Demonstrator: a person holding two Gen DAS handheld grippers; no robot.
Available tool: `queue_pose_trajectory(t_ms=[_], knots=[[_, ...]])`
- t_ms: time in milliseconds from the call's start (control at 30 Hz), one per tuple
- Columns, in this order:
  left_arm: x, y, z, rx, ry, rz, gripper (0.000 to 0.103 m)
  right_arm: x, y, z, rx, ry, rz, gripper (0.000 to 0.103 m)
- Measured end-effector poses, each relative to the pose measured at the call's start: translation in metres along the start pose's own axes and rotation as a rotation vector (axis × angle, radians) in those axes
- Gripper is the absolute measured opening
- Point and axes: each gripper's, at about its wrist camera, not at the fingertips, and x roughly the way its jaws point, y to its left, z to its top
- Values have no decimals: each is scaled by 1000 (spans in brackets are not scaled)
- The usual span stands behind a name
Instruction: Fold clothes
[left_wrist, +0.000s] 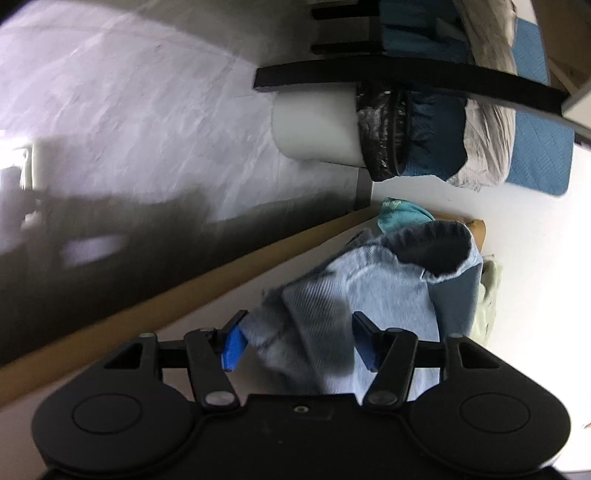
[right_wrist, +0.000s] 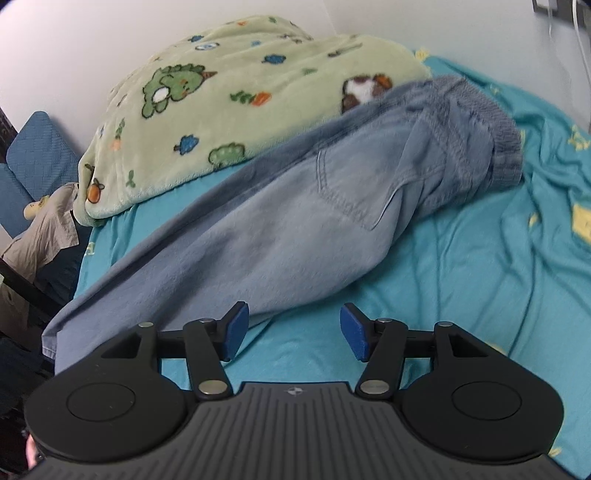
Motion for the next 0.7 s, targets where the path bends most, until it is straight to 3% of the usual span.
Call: queue_pose_trajectory(t_ms=[67,133,200,300,467,700], knots=[[4,-9,2,63,-18,4,50,4,3,-4,8,10,6,58],[2,-20,1,136,-64,2,23,8,5,-6,13,15,3,58],[-4,-34,-2,218,-98,-12,15,11,6,-7,33,13,-1,58],[-20,-64,-16,324,-165,12,12,14,4,-10,106,-3,28,58],[-56,-146,-55,574,-247,-3,11,7,6,-11,93,-16,46,58],[-77,-253,-153,872,-275,-47,11,-2,-9,-9,111,-42,65,58]])
